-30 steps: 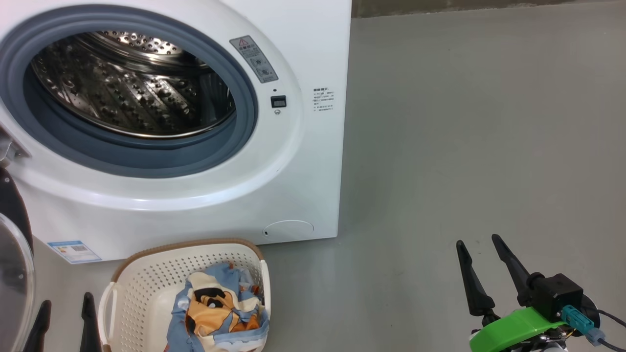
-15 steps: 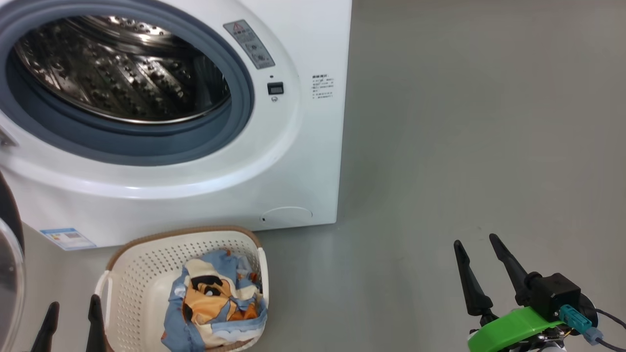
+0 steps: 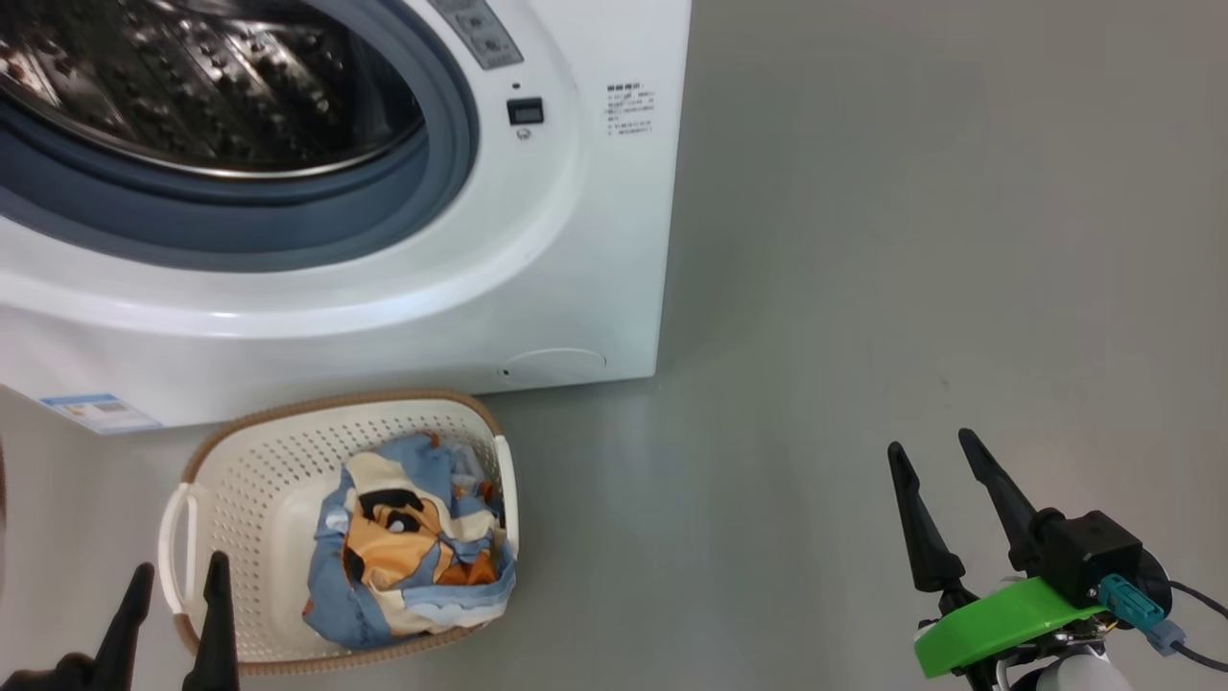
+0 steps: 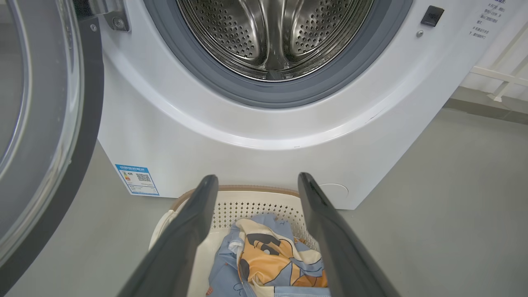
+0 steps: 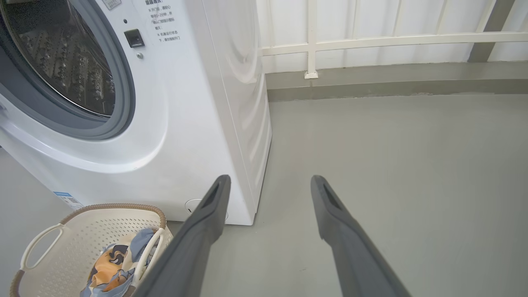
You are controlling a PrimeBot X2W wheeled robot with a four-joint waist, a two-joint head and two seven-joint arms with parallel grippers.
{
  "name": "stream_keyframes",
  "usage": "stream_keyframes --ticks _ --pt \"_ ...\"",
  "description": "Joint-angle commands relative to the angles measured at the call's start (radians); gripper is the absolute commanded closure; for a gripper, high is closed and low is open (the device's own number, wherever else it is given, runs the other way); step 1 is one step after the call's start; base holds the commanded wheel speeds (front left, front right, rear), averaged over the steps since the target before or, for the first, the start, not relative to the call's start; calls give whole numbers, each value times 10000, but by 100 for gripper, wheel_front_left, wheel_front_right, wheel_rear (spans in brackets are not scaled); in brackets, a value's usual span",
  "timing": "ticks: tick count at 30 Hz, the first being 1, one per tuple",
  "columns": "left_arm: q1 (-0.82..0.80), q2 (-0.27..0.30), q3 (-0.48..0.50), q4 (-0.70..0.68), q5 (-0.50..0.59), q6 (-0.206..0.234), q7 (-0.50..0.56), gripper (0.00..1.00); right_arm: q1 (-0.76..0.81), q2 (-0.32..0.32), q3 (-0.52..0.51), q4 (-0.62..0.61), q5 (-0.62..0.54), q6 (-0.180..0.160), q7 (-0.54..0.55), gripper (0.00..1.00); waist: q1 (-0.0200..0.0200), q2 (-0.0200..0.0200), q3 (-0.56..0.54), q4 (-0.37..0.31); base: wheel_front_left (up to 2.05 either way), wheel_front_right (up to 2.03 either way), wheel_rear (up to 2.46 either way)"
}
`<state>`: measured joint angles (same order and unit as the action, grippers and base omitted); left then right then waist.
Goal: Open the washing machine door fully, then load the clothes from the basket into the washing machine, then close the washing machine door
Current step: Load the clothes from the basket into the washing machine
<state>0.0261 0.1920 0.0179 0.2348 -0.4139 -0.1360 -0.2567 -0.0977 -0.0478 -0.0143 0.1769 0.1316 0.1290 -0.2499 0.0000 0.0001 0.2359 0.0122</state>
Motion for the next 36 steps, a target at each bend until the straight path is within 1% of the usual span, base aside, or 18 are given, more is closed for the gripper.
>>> stream_keyframes --ticks 1,8,12,13,17,24,28,31,36 --pt "-391 349 270 -109 -105 54 -51 0 -213 -24 246 -292 -64 17 -118 0 0 -1 311 -57 0 0 0" --pt "-923 775 -170 165 -537 54 -51 0 -375 -24 264 -437 -37 17 -118 0 0 -1 1117 -180 0 0 0" --pt "-1275 1107 -713 304 -981 54 -51 0 -498 -24 272 -530 -21 17 -118 0 0 -1 1689 -244 0 0 0" --pt "-1275 1107 -713 304 -981 54 -51 0 -498 -24 272 -530 -21 17 -118 0 0 -1 1689 -244 0 0 0" --pt "-1711 1519 -1122 566 -1528 54 -51 0 -629 -24 298 -634 -34 17 -118 0 0 -1 2340 -299 0 0 0" --pt "-2486 2153 -1594 835 -2130 54 -51 0 -855 -24 409 -951 -32 17 -118 0 0 -1 3493 -405 0 0 0" --pt "-2898 2371 -1867 986 -2434 54 -51 0 -906 -24 403 -1177 16 17 -118 0 0 -1 4051 -430 0 0 0" --pt "-3202 2540 -2264 1177 -2569 54 -51 0 -927 -24 423 -1319 29 17 -118 0 0 -1 4467 -467 0 0 0" --pt "-3689 2631 -2698 1325 -2970 54 -51 0 -908 -24 283 -1582 -24 17 -118 0 0 -1 5160 -448 0 0 0"
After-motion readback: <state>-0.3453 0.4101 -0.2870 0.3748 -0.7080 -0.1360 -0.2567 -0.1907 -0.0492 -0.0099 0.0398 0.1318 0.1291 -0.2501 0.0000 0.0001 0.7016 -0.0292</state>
